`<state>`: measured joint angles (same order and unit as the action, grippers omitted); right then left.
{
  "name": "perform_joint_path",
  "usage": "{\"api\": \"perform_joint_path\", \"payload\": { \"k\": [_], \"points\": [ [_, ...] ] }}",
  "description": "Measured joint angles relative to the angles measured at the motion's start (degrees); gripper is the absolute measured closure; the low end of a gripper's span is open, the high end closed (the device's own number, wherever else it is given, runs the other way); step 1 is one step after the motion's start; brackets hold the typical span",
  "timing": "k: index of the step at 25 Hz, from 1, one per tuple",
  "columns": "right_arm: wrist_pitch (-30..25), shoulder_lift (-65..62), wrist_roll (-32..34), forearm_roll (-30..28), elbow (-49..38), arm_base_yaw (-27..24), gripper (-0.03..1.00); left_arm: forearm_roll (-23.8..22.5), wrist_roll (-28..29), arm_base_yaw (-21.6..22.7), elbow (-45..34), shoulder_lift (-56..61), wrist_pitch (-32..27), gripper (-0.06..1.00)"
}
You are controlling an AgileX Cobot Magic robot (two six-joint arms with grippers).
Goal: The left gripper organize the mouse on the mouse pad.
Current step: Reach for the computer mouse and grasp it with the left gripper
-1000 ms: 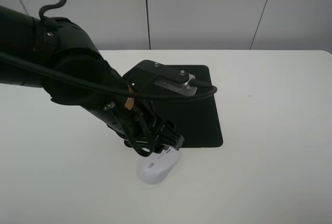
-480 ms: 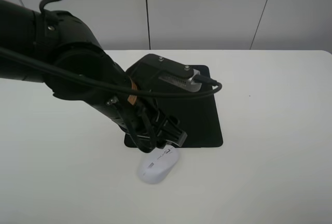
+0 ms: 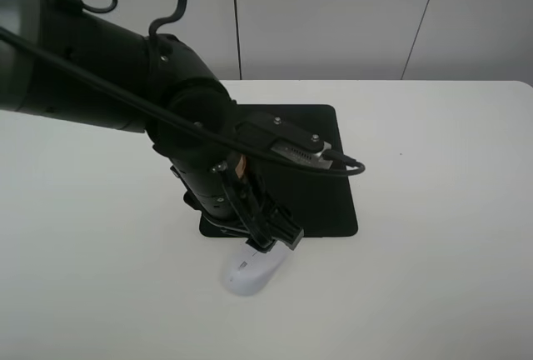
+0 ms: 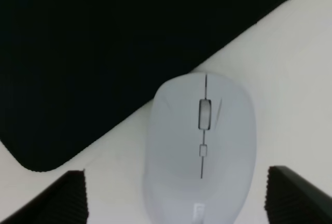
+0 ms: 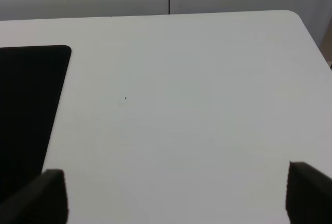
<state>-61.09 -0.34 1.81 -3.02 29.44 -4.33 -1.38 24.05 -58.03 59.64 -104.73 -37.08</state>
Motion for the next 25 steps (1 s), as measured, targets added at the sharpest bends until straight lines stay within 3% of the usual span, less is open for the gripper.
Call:
{"api": "perform_joint_path", "payload": {
  "k": [3, 9, 14, 25],
  "points": [
    [0.0, 0.0, 0.0, 0.0, 0.0, 0.0, 0.14, 0.9, -1.1, 0.0, 0.3, -0.8, -0.3, 0.17],
    [0.0, 0.0, 0.0, 0.0, 0.0, 0.0, 0.14, 1.4, -1.7, -1.2, 0.3, -1.1, 0.5, 0.16],
    [0.0, 0.0, 0.0, 0.0, 0.0, 0.0, 0.14, -0.4, -0.3, -3.3, 0.5, -4.3, 1.0, 0.16],
    [0.0, 0.0, 0.0, 0.0, 0.0, 0.0, 0.14, -3.6, 3.6, -3.3, 0.5, -5.0, 1.2, 0.16]
  ]
}}
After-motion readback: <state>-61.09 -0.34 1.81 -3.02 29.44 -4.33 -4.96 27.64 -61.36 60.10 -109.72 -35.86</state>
